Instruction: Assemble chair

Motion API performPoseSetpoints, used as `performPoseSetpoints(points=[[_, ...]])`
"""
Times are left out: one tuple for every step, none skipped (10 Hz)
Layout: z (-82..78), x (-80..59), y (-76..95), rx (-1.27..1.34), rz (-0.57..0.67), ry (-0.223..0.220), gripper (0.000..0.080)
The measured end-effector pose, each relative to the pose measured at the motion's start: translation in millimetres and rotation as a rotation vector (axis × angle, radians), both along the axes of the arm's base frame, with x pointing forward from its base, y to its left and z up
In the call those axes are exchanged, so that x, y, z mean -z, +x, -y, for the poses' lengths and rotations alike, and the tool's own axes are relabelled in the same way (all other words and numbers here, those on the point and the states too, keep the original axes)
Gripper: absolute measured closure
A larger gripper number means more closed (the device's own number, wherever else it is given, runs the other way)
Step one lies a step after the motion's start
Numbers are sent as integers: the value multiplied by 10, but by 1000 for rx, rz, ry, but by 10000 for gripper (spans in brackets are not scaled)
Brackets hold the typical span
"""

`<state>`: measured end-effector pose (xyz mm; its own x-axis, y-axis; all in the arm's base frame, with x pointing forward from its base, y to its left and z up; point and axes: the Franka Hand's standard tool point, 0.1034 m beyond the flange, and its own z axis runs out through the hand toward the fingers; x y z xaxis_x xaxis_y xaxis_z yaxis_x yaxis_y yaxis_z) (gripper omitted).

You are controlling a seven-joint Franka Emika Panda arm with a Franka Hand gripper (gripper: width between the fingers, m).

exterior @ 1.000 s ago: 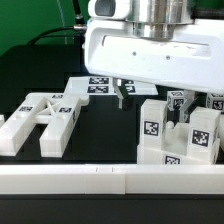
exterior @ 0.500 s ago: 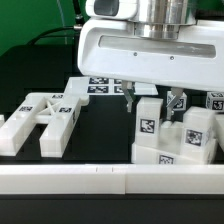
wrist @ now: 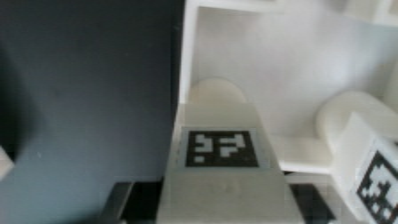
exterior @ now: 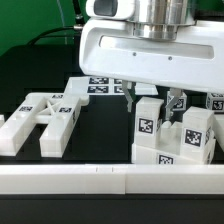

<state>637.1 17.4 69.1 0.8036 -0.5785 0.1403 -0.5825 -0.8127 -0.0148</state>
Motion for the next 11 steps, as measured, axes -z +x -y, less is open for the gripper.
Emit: performPoseSetpoints(points=[[-2,-2,11,111,14,20,509],[3,-3,12,192,20,34,509],[5,-3,11,273,25,54,509],[4,-5,14,416,35,86,509],[4,-5,14,504,39,104,509],[5,-6,15,560,42,111,509],[7,-7,17,657,48,128,509],[9,-8,14,730,45,136,509],[8,-8,13,776,46,142,509],[3,-8,10,849,45,152,509],[-3,-8,10,890,47,157,509]])
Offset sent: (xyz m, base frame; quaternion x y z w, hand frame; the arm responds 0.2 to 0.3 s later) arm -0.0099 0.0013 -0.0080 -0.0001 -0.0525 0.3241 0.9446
